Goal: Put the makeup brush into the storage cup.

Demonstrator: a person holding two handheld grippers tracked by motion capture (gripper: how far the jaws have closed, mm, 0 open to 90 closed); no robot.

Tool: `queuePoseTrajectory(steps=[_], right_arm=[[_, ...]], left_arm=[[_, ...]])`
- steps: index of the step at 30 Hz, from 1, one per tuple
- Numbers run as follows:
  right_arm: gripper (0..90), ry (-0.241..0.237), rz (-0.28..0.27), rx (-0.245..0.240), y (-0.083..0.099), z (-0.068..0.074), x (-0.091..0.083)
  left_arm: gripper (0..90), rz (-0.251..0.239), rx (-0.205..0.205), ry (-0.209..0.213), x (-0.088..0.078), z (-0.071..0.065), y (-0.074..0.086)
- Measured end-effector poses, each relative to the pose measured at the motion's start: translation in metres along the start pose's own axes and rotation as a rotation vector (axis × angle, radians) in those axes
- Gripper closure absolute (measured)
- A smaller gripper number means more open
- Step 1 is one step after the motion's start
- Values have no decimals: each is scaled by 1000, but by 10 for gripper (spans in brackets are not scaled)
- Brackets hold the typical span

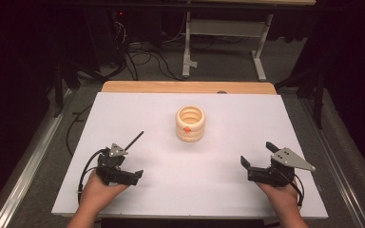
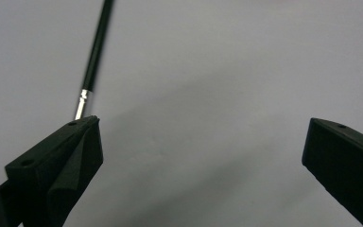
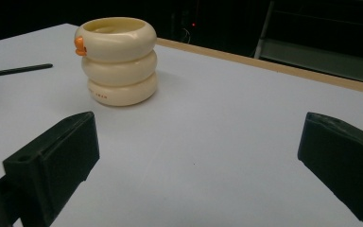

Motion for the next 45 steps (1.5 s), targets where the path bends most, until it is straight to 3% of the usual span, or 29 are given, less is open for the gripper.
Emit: queuePoseTrajectory(steps=[4, 12, 24, 45], right_arm=[[11, 1, -2, -1, 0, 0, -1], [11, -4, -7, 7, 0, -1, -1], [13, -11, -10, 16, 1, -2, -2], [13, -21, -16, 34, 2, -3, -2]], left_arm=[[2, 28, -39, 13, -5, 12, -8], [2, 86, -89, 20, -5, 25, -19], [6, 160, -109, 24, 3, 38, -28], [31, 331, -56, -12, 29, 47, -36]])
Point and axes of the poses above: each handheld gripper's, and its own axes: x roughly forward along the jaws, y roughly out of its underside, z roughly to its left, the point moved 7 cm from there along x, roughly forward along the jaws, and after that the axes turned 13 degrees about -x, right-handed, at the moved point
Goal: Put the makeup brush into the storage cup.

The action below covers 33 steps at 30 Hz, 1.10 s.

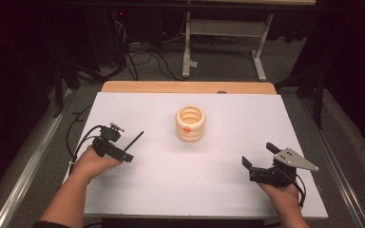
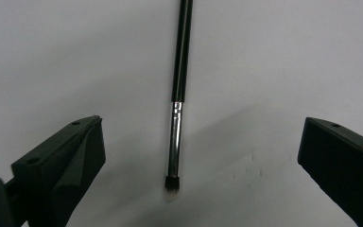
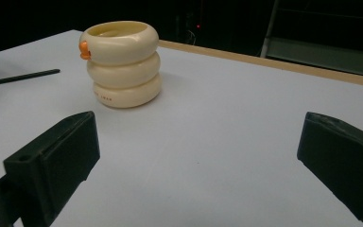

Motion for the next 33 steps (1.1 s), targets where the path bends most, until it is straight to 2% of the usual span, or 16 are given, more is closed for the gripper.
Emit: queuePoseTrajectory(steps=[3, 7, 11, 14, 17, 22, 24, 29, 33], right_arm=[[13, 1, 0, 7, 0, 0, 0], [13, 0, -2, 5, 0, 0, 0], [13, 1, -1, 4, 0, 0, 0], [13, 1, -1, 5, 0, 0, 0], [13, -1, -4, 6, 0, 0, 1], [13, -1, -5, 6, 0, -1, 0], [13, -2, -5, 6, 0, -1, 0], [13, -3, -6, 7, 0, 0, 0], [14, -3, -5, 7, 0, -1, 0]], left_arm=[[43, 29, 17, -11, 3, 1, -1], [88, 43, 29, -21, 4, 2, -4], [177, 63, 40, -38, 2, 4, -8], [266, 55, 38, -36, 0, 4, -13], [381, 57, 60, -52, 0, 6, -15], [514, 73, 82, -57, 1, 5, -18], [549, 74, 75, -48, 3, 4, -19], [633, 105, 92, -70, 8, 7, -18], [695, 115, 94, -61, 8, 8, -17]])
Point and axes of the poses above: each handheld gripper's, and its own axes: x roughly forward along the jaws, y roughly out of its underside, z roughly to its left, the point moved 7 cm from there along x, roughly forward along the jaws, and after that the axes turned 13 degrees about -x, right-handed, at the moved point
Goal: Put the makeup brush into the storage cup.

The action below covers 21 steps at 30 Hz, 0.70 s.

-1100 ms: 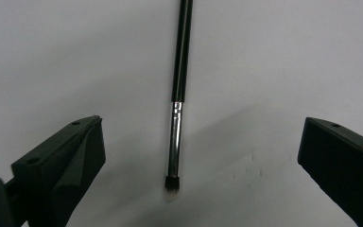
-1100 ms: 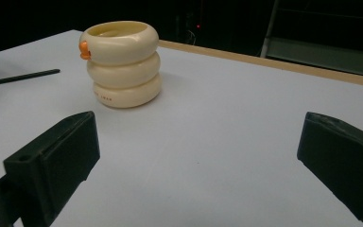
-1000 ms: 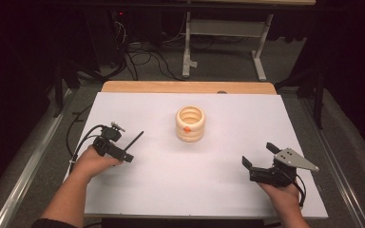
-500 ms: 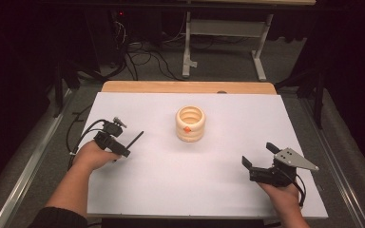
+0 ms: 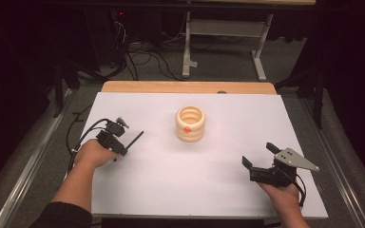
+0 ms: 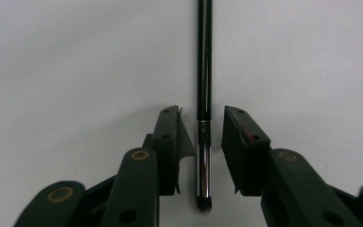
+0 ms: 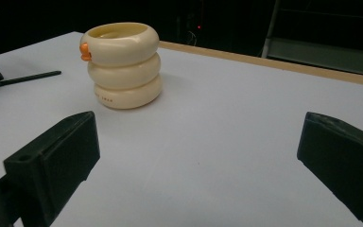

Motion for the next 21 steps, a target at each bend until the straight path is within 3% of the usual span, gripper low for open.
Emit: queuePoseTrajectory(steps=[6, 21], right_arm=[[13, 0, -2, -2, 0, 0, 1], [14, -4, -2, -2, -1, 2, 2]], left_arm=[[748, 6, 2, -4, 0, 2, 0], [776, 2, 37, -51, 2, -3, 1]])
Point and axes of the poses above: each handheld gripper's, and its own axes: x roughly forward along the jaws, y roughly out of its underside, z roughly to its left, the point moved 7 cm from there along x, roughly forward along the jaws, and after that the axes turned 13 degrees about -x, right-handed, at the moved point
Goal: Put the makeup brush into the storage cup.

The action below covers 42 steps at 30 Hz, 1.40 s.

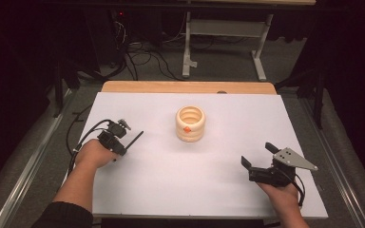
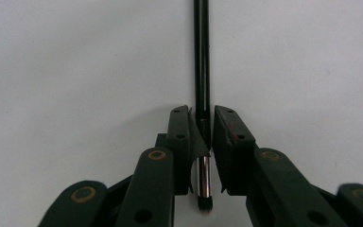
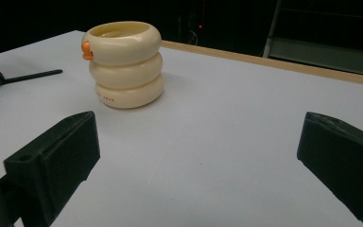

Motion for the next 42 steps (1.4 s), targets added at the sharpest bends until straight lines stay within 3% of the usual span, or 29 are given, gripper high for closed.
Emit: queuePoseTrajectory(steps=[8, 25, 31, 38, 42], right_arm=[[15, -1, 1, -2, 0, 0, 0], [16, 3, 4, 3, 1, -2, -1], [16, 1, 6, 1, 2, -1, -1], [16, 1, 7, -1, 2, -1, -1], [16, 0, 7, 1, 1, -1, -1]], left_arm=[[822, 8, -13, 13, 0, -1, 0], [831, 23, -10, 10, -1, -3, -1], [831, 25, 36, 39, -2, -18, 1], [831, 11, 130, 45, -8, -40, 2], [831, -1, 151, 59, -13, -51, 2]])
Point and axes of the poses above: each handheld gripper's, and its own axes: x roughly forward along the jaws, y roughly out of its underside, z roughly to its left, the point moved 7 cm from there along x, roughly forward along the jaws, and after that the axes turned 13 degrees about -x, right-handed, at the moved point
